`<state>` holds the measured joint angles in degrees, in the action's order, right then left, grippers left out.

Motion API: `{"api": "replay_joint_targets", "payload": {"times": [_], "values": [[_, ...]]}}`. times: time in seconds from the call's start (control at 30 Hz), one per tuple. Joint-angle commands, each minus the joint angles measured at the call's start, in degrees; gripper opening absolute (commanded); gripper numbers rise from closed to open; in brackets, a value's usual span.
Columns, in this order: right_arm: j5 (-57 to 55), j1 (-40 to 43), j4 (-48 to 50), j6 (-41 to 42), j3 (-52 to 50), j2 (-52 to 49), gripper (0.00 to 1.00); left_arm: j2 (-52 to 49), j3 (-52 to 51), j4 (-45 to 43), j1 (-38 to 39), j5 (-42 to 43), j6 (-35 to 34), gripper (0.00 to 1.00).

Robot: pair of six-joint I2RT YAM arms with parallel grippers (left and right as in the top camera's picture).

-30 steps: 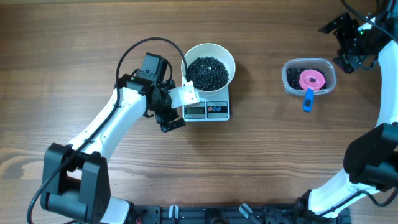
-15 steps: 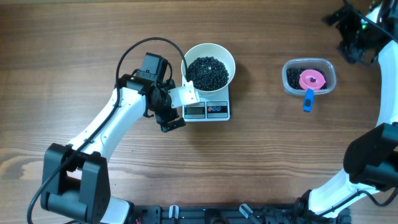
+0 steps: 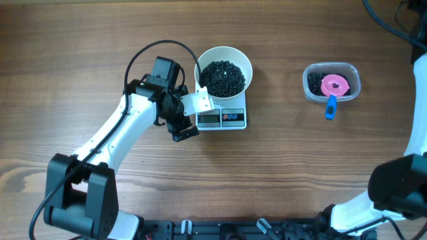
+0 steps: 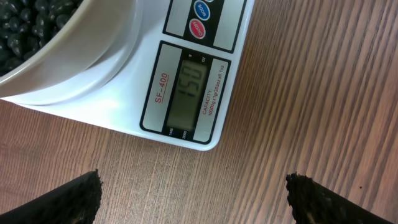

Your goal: Scoop item into bowl and weigh 150g on scale

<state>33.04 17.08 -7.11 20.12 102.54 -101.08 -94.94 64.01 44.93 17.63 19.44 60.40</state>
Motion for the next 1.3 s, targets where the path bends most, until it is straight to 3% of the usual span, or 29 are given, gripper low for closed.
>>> {"api": "replay_joint_targets", "payload": {"times": [0.0, 0.37, 0.53, 0.9, 1.03, 1.17, 1.27], "values": [[0.96, 0.59, 0.22, 3.28, 0.92, 1.46, 1.0, -0.48, -0.22, 0.04, 0.26, 0.92, 0.9, 1.0], [1.18, 0.55, -2.67, 7.28, 0.92, 1.44, 1.0, -0.48, -0.22, 0.04, 0.26, 0.92, 0.9, 1.0], [1.64, 0.28, 1.22, 6.86, 0.92, 2.23, 1.0, -0.48, -0.22, 0.04, 0.26, 0.92, 0.9, 1.0], [3.04, -1.18, 2.95, 2.38, 0.92, 11.91, 1.0, -0.48, -0.22, 0.04, 0.26, 0.92, 0.9, 1.0], [-6.36, -3.23, -6.73, -6.86, 0.92, 20.98, 1.0, -0.48, -0.22, 0.04, 0.26, 0.92, 0.9, 1.0], [-24.85, -7.3, -23.65, -5.97, 0.9, 29.55, 1.0, -0.48, -0.22, 0.04, 0.26, 0.92, 0.9, 1.0], [-31.19, -9.99, -30.58, -6.01, 0.87, 33.86, 1.0, -0.48, -0.22, 0.04, 0.26, 0.92, 0.9, 1.0]]}}
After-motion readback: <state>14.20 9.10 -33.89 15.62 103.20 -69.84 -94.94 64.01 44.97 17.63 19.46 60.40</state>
